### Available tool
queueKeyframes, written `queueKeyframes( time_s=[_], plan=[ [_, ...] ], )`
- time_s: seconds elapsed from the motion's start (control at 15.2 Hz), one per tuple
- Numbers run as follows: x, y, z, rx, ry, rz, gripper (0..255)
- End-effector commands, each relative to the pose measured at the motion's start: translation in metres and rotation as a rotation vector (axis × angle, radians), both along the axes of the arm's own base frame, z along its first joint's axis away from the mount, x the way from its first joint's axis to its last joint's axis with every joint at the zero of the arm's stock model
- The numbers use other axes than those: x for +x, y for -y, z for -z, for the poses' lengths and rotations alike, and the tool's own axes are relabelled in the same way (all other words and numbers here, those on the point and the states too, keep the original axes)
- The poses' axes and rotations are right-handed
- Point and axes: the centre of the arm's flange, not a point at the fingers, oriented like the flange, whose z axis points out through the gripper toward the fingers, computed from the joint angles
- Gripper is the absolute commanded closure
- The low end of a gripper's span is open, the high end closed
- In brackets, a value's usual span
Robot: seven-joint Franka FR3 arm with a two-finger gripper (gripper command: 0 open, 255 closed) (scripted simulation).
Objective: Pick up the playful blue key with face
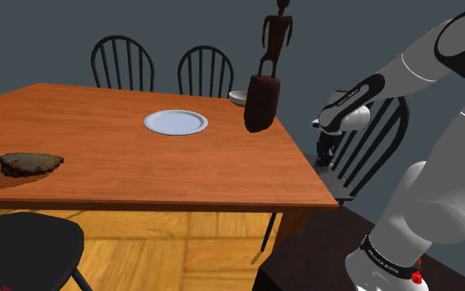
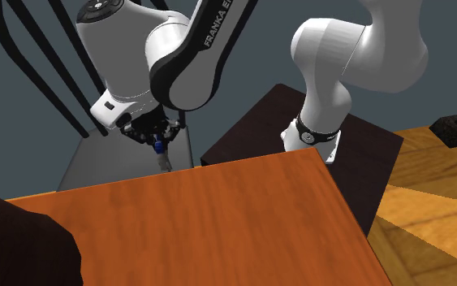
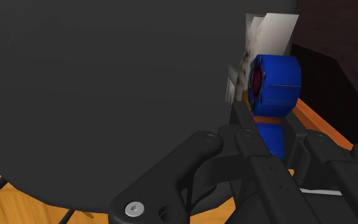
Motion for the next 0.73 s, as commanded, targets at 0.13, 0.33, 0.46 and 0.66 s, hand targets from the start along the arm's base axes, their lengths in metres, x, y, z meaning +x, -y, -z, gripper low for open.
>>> queueKeyframes(
  time_s=[0.13, 0.33, 0.46, 0.66],
  plan=[
    [-0.001, 0.000, -0.021, -0.001, -0.001, 0.000, 255],
    [-0.001, 0.000, -0.037, -0.001, -0.001, 0.000, 255],
    [-0.001, 0.000, -0.048, -0.001, -0.001, 0.000, 255],
    [-0.001, 0.000, -0.054, -0.001, -0.001, 0.000, 255]
  ],
)
